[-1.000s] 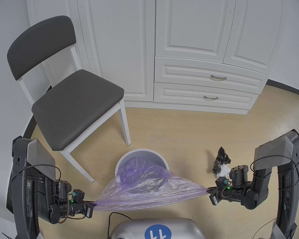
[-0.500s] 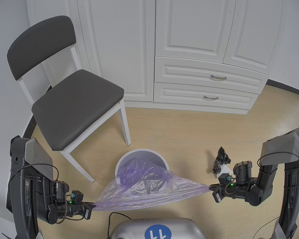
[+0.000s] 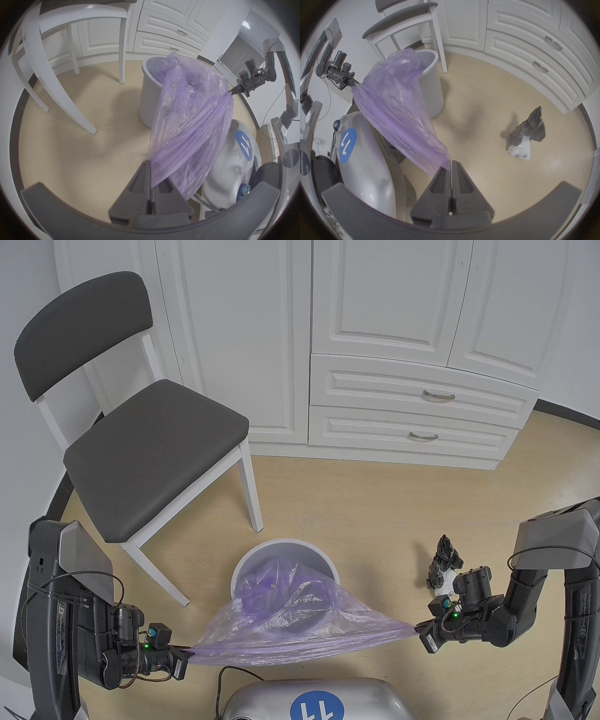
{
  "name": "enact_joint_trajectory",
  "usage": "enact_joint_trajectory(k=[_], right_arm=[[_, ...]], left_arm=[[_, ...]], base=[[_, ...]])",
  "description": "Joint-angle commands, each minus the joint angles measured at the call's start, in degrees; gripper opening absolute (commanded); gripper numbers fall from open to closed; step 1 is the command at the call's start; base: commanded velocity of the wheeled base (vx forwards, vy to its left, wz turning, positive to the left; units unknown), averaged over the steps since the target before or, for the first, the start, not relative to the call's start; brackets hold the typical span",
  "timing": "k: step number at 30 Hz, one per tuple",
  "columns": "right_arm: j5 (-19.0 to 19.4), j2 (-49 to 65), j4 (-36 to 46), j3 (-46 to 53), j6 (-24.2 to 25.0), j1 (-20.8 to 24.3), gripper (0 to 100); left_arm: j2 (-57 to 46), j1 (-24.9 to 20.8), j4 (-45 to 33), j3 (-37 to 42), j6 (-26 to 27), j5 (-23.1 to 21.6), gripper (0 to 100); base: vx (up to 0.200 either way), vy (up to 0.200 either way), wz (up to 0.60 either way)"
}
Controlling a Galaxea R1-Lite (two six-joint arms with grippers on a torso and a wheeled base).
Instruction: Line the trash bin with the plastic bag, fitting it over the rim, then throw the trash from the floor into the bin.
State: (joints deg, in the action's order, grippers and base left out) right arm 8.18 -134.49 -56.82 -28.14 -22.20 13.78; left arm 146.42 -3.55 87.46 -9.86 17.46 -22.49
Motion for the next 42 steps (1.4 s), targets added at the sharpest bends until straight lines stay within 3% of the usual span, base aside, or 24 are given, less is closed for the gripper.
enact_joint_trajectory(k=[1,5,10,12,17,25,34,35,42], right_arm=[[-2.2,-2.9,4.3,-10.4,2.7,1.7,0],[-7.5,-7.6,3.5,-16.1,6.9,4.7,0],[-7.7,-9.0,0.4,-18.1,8.6,5.1,0],[-7.5,-10.4,-5.1,-17.9,11.0,5.1,0],[-7.7,-11.7,-10.2,-17.8,14.1,5.0,0],[-7.4,-12.2,-17.9,-17.4,14.3,4.7,0],[-7.3,-13.7,-20.0,-17.3,14.3,4.7,0],[-7.3,-14.0,-20.0,-17.4,14.3,4.6,100],[-6.2,-13.7,-23.6,-15.5,13.8,3.8,100]], left_arm=[[0.9,-0.1,0.0,-3.8,-0.2,0.3,0],[0.7,-0.1,-1.6,-8.4,-0.5,0.3,0],[0.5,-0.2,-2.7,-11.2,-0.5,1.9,0],[0.6,-0.3,-2.2,-11.8,-0.6,3.7,0],[0.9,-0.3,-1.6,-12.7,-2.4,3.9,0],[-1.0,-1.6,0.3,-13.7,-9.7,3.9,0],[-0.9,-2.1,0.3,-13.4,-10.3,3.9,0],[-0.8,-2.0,0.3,-13.4,-10.3,3.9,0],[0.0,-1.6,0.3,-13.0,-10.2,3.9,0]], base=[[0.0,0.0,0.0],[0.0,0.0,0.0],[0.0,0.0,0.0],[0.0,0.0,0.0],[0.0,0.0,0.0],[0.0,0.0,0.0],[0.0,0.0,0.0],[0.0,0.0,0.0],[0.0,0.0,0.0]])
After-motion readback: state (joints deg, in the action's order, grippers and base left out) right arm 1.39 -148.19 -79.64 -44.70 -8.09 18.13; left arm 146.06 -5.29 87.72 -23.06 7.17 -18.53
